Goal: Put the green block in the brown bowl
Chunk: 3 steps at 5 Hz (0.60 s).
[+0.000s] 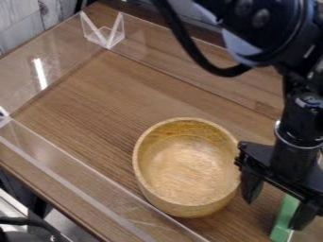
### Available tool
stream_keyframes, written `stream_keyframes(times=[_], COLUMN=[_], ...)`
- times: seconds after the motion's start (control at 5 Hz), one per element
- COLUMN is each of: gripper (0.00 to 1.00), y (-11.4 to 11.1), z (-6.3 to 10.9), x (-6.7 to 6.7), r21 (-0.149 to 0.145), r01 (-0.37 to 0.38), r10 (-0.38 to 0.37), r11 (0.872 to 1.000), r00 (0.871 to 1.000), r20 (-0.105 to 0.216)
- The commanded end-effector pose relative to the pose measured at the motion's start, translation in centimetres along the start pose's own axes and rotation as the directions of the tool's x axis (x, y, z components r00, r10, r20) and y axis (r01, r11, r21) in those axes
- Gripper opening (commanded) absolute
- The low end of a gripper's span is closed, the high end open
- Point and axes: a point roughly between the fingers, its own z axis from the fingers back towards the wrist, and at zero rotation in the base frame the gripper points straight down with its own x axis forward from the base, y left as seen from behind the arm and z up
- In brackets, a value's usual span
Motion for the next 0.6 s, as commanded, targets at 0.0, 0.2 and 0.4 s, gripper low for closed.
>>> stream_keyframes(times=[0.0,0.2,0.4], gripper=[1.0,1.0,1.0], y=[-0.06,0.02,0.07], z=[0.77,0.67,0.59], x=[0.72,0.88,1.05], r21=[-0.021,-0.026,-0.03], r01=[0.004,0.01,0.015], r10=[-0.003,-0.009,-0.014], r11=[1.0,1.0,0.999], r00=[0.999,0.999,0.999], r20=[0.039,0.041,0.044])
